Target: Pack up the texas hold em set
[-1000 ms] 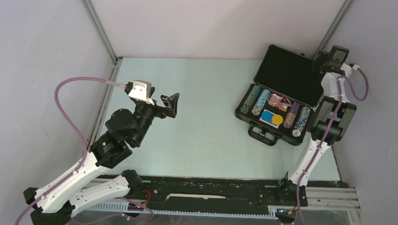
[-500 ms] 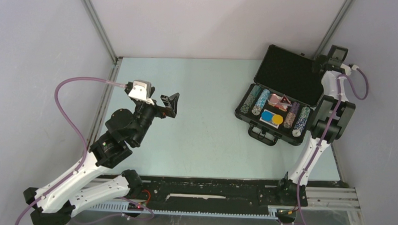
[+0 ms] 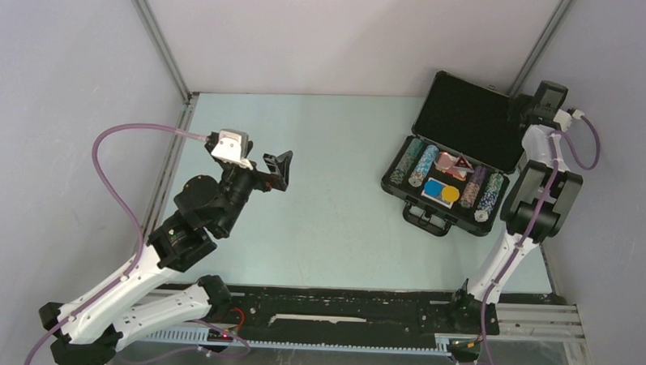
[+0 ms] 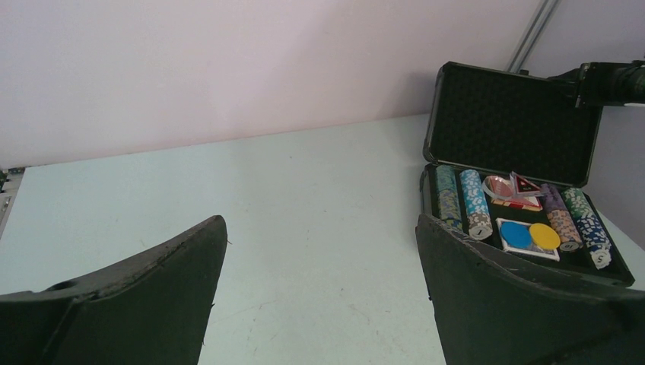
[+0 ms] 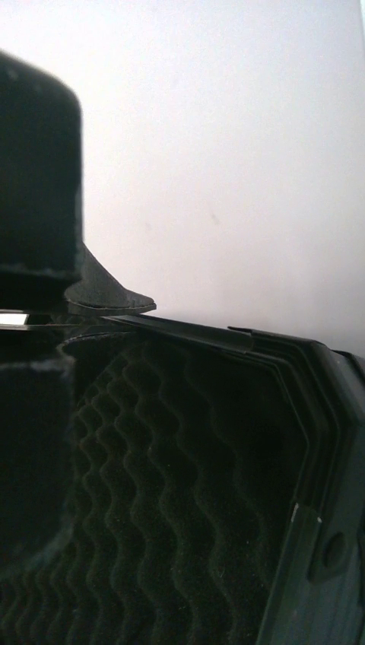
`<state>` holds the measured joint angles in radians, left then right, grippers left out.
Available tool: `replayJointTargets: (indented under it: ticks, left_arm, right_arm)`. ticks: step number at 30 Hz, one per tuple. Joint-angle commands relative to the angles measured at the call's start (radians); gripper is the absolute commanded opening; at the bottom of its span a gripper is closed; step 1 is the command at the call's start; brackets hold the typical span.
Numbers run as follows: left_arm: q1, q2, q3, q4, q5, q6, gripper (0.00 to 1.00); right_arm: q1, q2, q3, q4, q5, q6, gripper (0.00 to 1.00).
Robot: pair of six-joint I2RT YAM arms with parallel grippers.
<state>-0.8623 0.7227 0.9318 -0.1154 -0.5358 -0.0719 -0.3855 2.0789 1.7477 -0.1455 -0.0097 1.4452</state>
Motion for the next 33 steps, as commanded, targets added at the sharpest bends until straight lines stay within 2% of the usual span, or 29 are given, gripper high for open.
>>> replayJointTargets:
  ticks: [1, 11, 21, 26, 29, 33]
  left_arm:
    - [0.007, 0.004, 0.001, 0.022, 0.007, -0.011, 1.0]
    - [0.008, 0.006, 0.0, 0.023, 0.005, -0.008, 1.0]
    - [0.007, 0.002, 0.001, 0.023, 0.019, -0.011, 1.0]
    - [0.007, 0.004, -0.001, 0.025, 0.017, -0.005, 1.0]
    - [0.006, 0.008, 0.001, 0.025, 0.009, 0.001, 0.99]
    - [0.006, 0.011, 0.004, 0.025, 0.004, 0.004, 0.99]
  right_arm:
    - [0.002, -0.166, -0.124, 0.099, -0.077, -0.062, 0.0]
    - [0.061, -0.503, -0.555, 0.175, -0.1, -0.201, 0.0]
    - [0.146, -0.926, -0.978, 0.109, 0.032, -0.396, 0.1]
    - [0.22, -1.088, -1.084, -0.019, 0.132, -0.447, 0.18]
    - [0.257, -1.169, -1.126, -0.069, 0.194, -0.495, 0.19]
    - [0.282, -1.253, -1.183, -0.122, 0.213, -0.52, 0.22]
